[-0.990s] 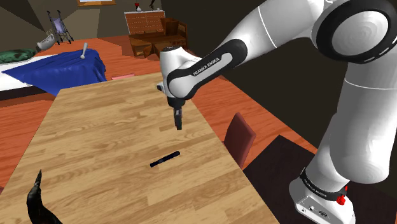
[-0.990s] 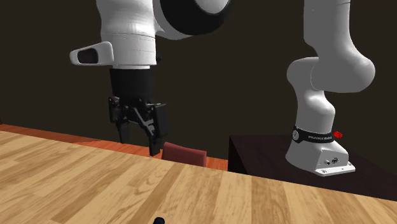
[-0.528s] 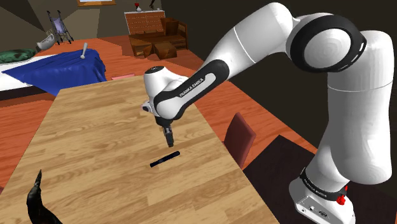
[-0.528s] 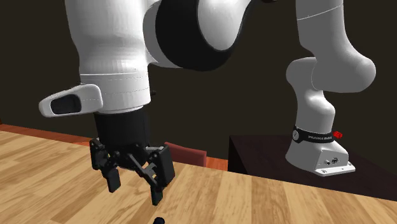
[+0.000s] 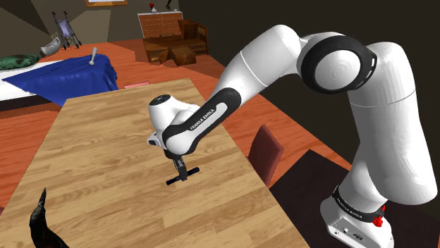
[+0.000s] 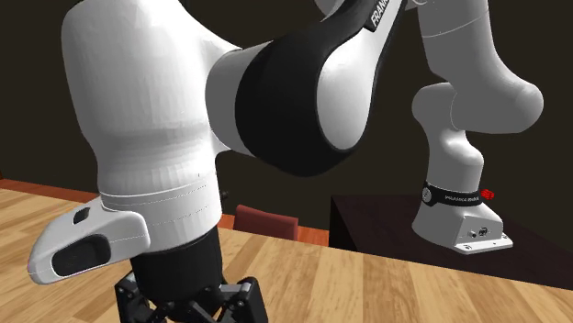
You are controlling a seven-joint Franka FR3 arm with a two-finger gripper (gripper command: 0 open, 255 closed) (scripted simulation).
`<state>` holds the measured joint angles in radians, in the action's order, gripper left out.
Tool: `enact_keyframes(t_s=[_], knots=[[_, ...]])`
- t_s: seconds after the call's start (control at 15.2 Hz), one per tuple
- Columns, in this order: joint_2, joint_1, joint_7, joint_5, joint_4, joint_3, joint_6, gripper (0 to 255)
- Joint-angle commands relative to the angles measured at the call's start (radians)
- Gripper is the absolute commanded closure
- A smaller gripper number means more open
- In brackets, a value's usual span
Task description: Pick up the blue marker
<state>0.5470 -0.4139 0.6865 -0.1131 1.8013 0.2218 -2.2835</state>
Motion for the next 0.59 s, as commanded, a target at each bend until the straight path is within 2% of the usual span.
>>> enact_keyframes(t_s=[0.0, 0.33, 0.4, 0.53], knots=[[0.017, -0.002, 0.000, -0.004, 0.001, -0.002, -0.017, 0], [0.050, -0.006, -0.004, -0.012, 0.001, -0.008, -0.050, 0], [0.051, -0.007, -0.004, -0.012, 0.002, -0.008, -0.051, 255], [0.051, -0.007, -0.005, -0.012, 0.001, -0.008, -0.051, 255]])
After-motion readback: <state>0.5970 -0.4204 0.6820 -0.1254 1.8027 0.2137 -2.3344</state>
